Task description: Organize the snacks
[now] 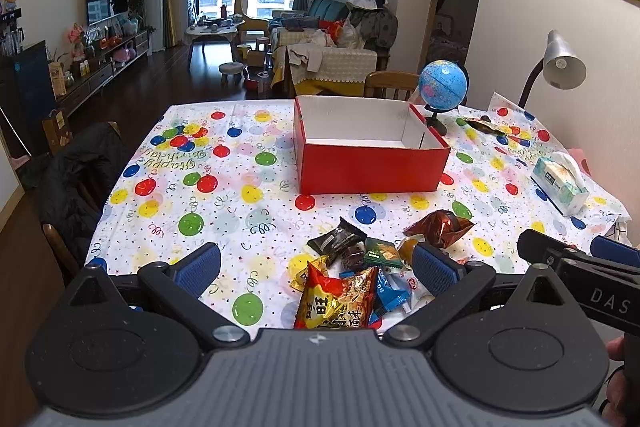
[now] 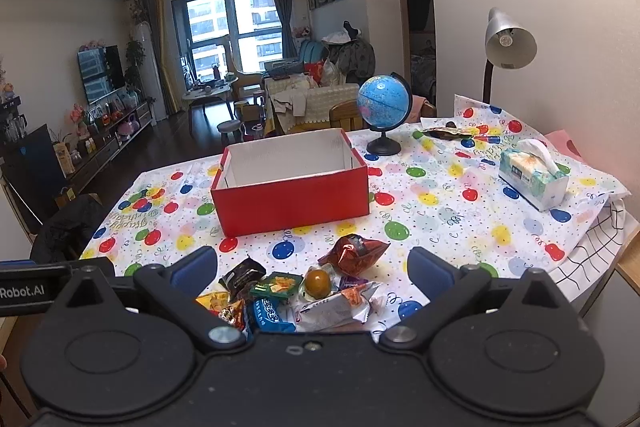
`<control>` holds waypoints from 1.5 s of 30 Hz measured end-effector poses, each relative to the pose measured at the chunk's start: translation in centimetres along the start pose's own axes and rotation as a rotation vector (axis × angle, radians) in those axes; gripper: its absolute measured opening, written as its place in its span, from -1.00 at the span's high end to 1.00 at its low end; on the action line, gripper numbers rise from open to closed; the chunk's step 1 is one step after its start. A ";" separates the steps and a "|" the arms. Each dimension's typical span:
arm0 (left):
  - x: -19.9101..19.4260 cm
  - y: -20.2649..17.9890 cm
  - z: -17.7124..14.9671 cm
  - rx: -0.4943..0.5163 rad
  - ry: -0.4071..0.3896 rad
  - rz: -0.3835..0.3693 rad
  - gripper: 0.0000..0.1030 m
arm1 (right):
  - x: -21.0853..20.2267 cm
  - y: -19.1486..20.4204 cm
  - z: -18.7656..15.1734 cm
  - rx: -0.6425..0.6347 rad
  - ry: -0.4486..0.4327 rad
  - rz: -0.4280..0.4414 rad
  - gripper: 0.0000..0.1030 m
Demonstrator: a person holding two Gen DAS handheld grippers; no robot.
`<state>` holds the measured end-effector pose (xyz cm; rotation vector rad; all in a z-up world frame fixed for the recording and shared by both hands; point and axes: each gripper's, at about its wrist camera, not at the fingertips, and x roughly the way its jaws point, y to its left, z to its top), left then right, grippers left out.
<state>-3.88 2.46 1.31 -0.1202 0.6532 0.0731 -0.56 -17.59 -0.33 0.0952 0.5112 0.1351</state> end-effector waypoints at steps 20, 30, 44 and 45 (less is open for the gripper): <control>8.1 1.9 -2.4 -0.043 0.233 0.023 -0.98 | 7.5 -0.9 -3.3 0.012 0.232 0.007 -0.76; 14.7 -1.1 -4.3 0.072 0.340 -0.008 -0.98 | 13.3 -3.1 -5.0 0.023 0.332 -0.002 -0.70; 19.7 -2.1 -5.0 0.072 0.435 0.022 -0.98 | 20.3 -3.8 -4.2 0.162 0.441 -0.014 -0.60; 19.9 -2.1 -4.9 0.071 0.435 0.021 -0.98 | 20.8 -4.1 -4.3 0.182 0.456 -0.028 -0.60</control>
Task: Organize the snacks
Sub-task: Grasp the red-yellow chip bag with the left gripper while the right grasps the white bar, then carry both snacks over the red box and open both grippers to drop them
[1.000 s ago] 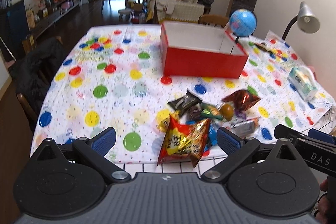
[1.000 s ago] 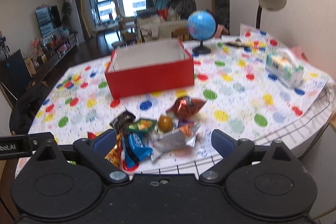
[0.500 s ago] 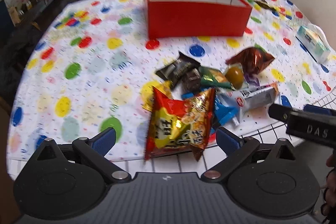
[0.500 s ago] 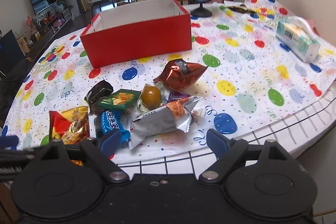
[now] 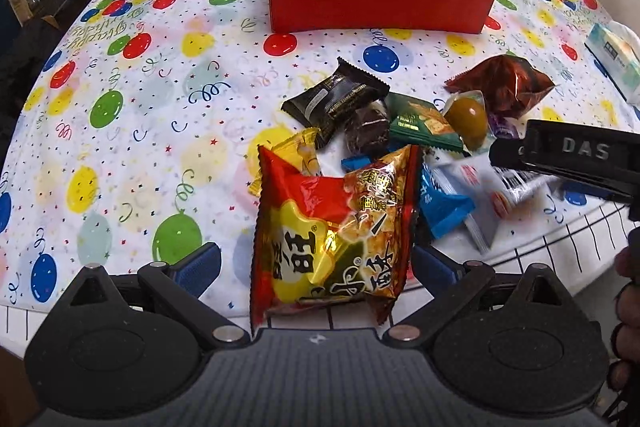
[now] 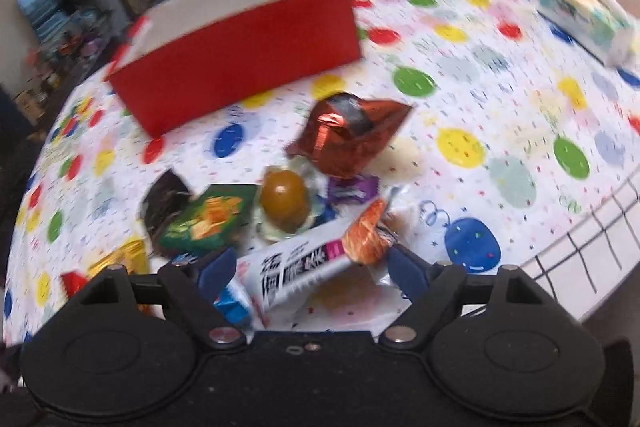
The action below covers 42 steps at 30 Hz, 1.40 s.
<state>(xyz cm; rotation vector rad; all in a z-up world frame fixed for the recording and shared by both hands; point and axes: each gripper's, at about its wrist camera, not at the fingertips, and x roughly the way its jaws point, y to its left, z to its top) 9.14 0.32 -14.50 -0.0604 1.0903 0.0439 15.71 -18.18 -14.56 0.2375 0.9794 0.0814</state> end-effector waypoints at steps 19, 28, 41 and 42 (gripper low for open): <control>-0.7 1.6 0.6 -0.099 -0.026 -0.024 -0.18 | -0.6 -1.4 0.0 0.050 -0.063 -0.004 0.64; -3.6 2.1 0.6 -0.106 -0.095 -0.036 -0.17 | -3.6 -0.7 -0.4 0.029 -0.137 0.014 0.81; -8.7 2.4 3.9 -0.090 -0.238 -0.058 -0.18 | -9.0 1.4 2.4 -0.060 -0.288 0.091 0.81; -8.9 2.3 4.3 -0.084 -0.248 -0.056 -0.18 | -9.2 1.6 2.9 -0.072 -0.299 0.093 0.81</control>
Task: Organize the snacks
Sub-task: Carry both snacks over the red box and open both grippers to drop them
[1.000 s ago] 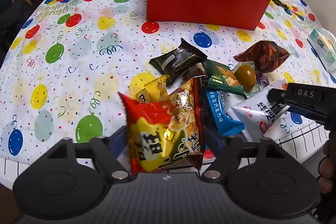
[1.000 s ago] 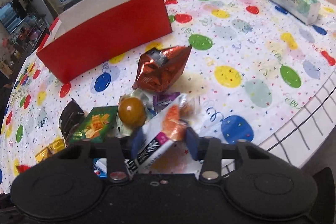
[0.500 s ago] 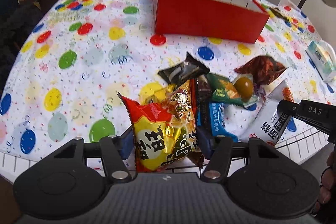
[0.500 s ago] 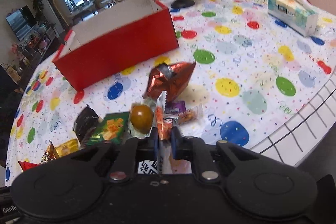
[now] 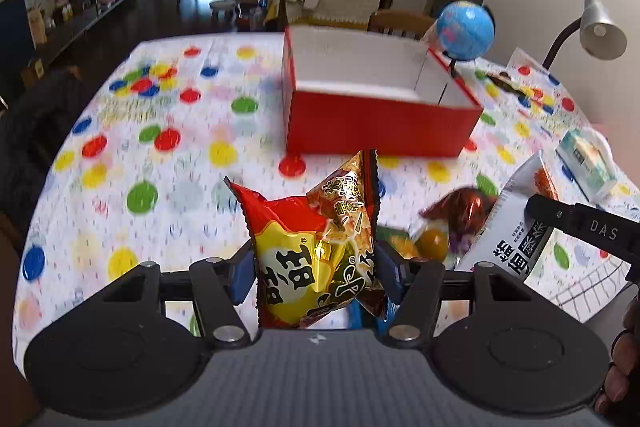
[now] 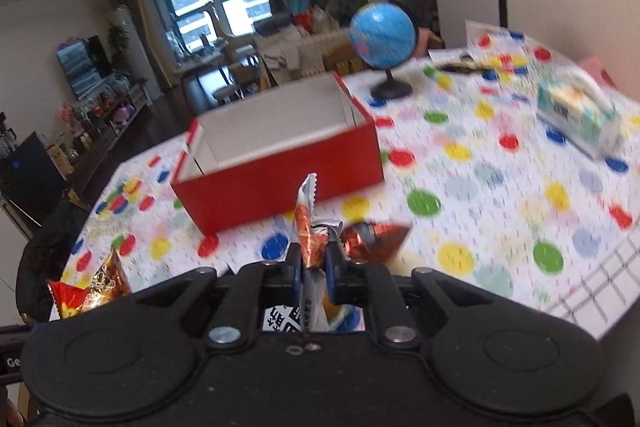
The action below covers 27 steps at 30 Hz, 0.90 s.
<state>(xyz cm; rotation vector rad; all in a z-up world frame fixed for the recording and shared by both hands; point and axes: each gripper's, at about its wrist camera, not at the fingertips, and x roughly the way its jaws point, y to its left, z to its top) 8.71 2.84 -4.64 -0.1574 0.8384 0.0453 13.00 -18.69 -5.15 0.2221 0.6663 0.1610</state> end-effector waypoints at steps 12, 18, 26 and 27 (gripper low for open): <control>0.1 -2.2 6.8 0.082 -0.065 -0.051 -0.18 | 0.9 1.6 6.7 -0.094 -0.078 0.061 0.81; 1.5 -3.2 10.7 0.098 -0.101 -0.030 -0.18 | 3.0 2.1 9.9 -0.122 -0.092 0.078 0.80; 4.8 -4.8 16.0 0.116 -0.118 0.013 -0.19 | 6.6 1.9 14.1 -0.135 -0.101 0.100 0.80; 5.5 -5.0 16.6 0.113 -0.113 0.014 -0.19 | 7.1 1.9 14.7 -0.138 -0.099 0.103 0.80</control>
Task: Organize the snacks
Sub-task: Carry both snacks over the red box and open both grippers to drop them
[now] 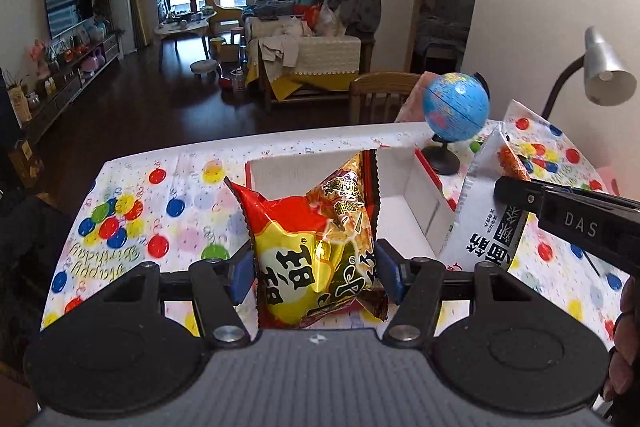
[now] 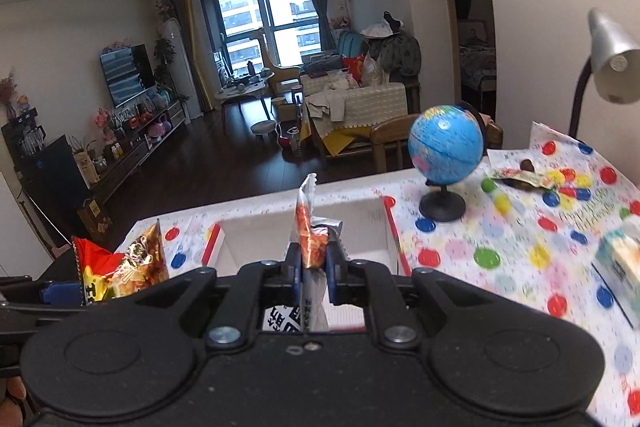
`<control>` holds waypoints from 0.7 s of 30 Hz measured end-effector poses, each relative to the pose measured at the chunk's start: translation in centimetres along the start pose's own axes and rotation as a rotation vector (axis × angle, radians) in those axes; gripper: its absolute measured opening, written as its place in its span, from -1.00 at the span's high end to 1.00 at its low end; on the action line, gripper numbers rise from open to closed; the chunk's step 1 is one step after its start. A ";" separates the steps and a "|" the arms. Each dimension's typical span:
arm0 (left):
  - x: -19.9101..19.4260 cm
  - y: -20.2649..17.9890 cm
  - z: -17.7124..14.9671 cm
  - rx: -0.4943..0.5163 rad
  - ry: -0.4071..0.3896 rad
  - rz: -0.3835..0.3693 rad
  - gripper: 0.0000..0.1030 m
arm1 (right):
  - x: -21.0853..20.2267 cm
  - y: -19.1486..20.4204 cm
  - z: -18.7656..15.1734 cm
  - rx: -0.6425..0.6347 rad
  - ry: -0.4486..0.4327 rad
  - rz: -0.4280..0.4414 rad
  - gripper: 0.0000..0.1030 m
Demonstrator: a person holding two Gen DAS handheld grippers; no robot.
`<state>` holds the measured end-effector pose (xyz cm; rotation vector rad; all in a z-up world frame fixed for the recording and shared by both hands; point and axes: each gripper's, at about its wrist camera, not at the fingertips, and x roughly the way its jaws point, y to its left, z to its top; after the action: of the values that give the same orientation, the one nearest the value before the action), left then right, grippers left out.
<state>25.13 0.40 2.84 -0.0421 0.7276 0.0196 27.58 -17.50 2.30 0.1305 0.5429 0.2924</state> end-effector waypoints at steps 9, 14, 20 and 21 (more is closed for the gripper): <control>6.4 -1.1 3.9 0.004 0.032 0.026 -0.20 | 5.6 -1.1 2.9 -0.041 0.019 0.020 0.80; 10.7 -1.5 4.0 0.006 0.088 0.055 -0.21 | 9.2 -1.9 2.5 -0.055 0.096 0.027 0.80; 15.8 -1.9 3.1 0.019 0.194 0.101 -0.21 | 12.6 -2.1 0.9 -0.084 0.192 0.039 0.80; 16.5 -2.0 2.8 0.024 0.205 0.107 -0.21 | 13.0 -2.1 0.6 -0.090 0.204 0.042 0.80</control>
<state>39.38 -1.39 -5.92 0.0182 0.9343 0.1099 39.04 -15.55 -3.99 0.0247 0.7290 0.3731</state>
